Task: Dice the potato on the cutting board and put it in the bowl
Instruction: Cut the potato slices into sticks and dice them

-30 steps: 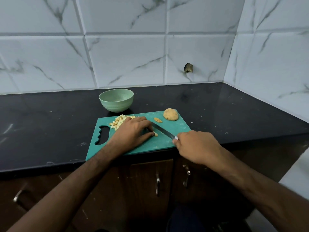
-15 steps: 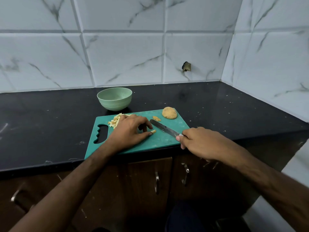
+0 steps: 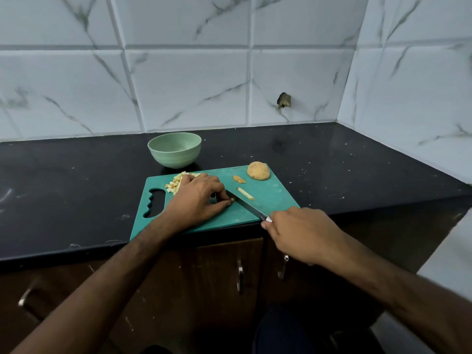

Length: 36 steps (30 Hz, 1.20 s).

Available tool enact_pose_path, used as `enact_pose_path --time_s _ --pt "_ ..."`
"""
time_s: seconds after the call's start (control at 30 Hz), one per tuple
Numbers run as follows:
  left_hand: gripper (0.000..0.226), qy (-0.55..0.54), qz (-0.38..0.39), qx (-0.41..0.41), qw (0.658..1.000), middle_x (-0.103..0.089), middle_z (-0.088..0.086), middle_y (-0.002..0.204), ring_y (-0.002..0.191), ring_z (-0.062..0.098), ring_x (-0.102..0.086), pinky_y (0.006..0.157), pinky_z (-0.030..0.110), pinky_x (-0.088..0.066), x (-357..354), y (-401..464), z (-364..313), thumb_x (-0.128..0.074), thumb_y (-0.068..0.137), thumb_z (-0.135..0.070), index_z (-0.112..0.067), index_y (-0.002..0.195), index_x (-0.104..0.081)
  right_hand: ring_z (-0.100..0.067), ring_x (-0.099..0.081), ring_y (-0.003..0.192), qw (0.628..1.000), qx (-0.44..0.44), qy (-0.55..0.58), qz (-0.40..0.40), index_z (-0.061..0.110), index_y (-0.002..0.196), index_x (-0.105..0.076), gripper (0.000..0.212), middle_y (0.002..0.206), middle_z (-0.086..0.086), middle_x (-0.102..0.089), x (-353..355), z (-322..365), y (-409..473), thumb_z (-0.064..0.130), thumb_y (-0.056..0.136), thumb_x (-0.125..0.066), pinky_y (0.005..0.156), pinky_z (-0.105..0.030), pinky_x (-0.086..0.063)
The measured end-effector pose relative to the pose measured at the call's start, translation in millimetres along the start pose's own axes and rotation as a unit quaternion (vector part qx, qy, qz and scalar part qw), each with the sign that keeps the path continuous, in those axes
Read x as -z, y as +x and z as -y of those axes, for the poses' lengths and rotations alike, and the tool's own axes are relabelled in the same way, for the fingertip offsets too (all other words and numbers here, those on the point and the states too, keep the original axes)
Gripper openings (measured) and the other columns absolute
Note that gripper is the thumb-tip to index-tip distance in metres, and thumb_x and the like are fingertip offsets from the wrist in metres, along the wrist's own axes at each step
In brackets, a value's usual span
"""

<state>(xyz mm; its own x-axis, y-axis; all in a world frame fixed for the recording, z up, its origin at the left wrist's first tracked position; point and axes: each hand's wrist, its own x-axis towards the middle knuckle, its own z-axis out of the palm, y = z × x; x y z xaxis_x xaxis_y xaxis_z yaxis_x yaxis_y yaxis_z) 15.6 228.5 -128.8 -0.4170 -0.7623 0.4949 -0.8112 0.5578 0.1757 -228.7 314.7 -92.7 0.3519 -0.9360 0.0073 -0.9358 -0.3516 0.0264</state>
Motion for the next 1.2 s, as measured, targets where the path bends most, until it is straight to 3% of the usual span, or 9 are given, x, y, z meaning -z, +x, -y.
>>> enact_pose_path --time_s 0.2,0.27,0.4,0.57,0.73,0.8,0.93,1.2 --pt "0.011 0.006 -0.015 -0.004 1.000 -0.059 -0.019 0.089 0.095 0.005 -0.052 0.085 0.037 -0.029 4.1 -8.9 -2.3 -0.064 0.091 -0.047 -0.037 0.095 -0.066 -0.012 -0.064 0.065 0.999 -0.025 0.035 0.000 0.027 0.083 -0.050 0.043 0.078 0.005 -0.059 22.7 -4.1 10.5 0.052 0.108 -0.025 0.051 -0.026 -0.034" --pt "0.014 0.011 -0.036 0.013 0.999 -0.060 -0.019 0.086 0.093 0.003 -0.052 0.085 0.037 -0.030 4.8 -9.9 -1.6 -0.064 0.090 -0.051 -0.037 0.093 -0.064 -0.011 -0.062 0.063 0.999 -0.026 0.035 -0.005 0.029 0.079 -0.044 0.043 0.078 0.005 -0.057 30.2 -4.7 4.6 0.052 0.108 -0.025 0.050 -0.024 -0.034" --pt "0.017 0.025 -0.037 0.029 0.999 -0.056 -0.019 0.083 0.088 0.004 -0.048 0.083 0.036 -0.026 4.6 -10.4 -0.4 -0.067 0.089 -0.050 -0.035 0.082 -0.062 -0.008 -0.057 0.045 0.999 -0.018 0.031 0.011 0.028 0.083 -0.050 0.043 0.076 0.002 -0.060 27.0 -2.1 -6.6 0.053 0.108 -0.026 0.054 -0.026 -0.045" --pt "0.020 0.011 -0.019 0.039 0.999 -0.058 -0.020 0.081 0.090 0.004 -0.050 0.083 0.034 -0.024 6.7 -8.7 -2.4 -0.071 0.087 -0.049 -0.040 0.075 -0.058 -0.006 -0.052 0.064 1.000 0.000 0.010 0.006 0.027 0.088 -0.049 0.038 0.076 0.007 -0.053 0.4 9.2 -1.6 0.050 0.109 -0.026 0.054 -0.027 -0.033" --pt "0.022 0.024 -0.013 0.029 0.999 -0.058 -0.019 0.084 0.091 0.004 -0.049 0.088 0.039 -0.031 7.7 -11.8 -1.9 -0.064 0.089 -0.056 -0.036 0.079 -0.060 -0.010 -0.063 0.050 0.997 -0.015 0.063 0.037 0.026 0.087 -0.052 0.042 0.076 0.002 -0.063 7.8 10.6 16.1 0.052 0.108 -0.027 0.054 -0.027 -0.046" --pt "0.026 0.023 -0.026 0.027 0.999 -0.057 -0.019 0.083 0.089 0.004 -0.047 0.085 0.038 -0.029 8.7 -13.0 -2.3 -0.056 0.089 -0.062 -0.038 0.080 -0.057 -0.009 -0.062 0.048 0.996 -0.017 0.081 0.032 0.026 0.087 -0.054 0.043 0.076 0.002 -0.063 14.7 7.8 18.0 0.053 0.108 -0.027 0.054 -0.026 -0.044" --pt "0.032 0.003 -0.039 0.052 0.998 -0.058 -0.018 0.084 0.089 0.005 -0.048 0.080 0.036 -0.024 9.2 -12.1 1.7 -0.042 0.085 -0.061 -0.035 0.084 -0.062 -0.009 -0.056 0.066 0.999 -0.010 0.043 -0.017 0.030 0.077 -0.043 0.042 0.077 0.006 -0.055 17.8 3.0 11.5 0.053 0.108 -0.027 0.060 -0.029 -0.044" --pt "0.017 -0.005 -0.010 0.056 0.998 -0.061 -0.019 0.085 0.092 0.006 -0.049 0.086 0.039 -0.029 8.4 -11.1 1.8 -0.070 0.085 -0.049 -0.036 0.078 -0.063 -0.006 -0.050 0.067 1.000 0.014 0.009 -0.007 0.028 0.086 -0.046 0.038 0.077 0.009 -0.050 0.0 11.5 -2.7 0.052 0.108 -0.027 0.056 -0.029 -0.031"
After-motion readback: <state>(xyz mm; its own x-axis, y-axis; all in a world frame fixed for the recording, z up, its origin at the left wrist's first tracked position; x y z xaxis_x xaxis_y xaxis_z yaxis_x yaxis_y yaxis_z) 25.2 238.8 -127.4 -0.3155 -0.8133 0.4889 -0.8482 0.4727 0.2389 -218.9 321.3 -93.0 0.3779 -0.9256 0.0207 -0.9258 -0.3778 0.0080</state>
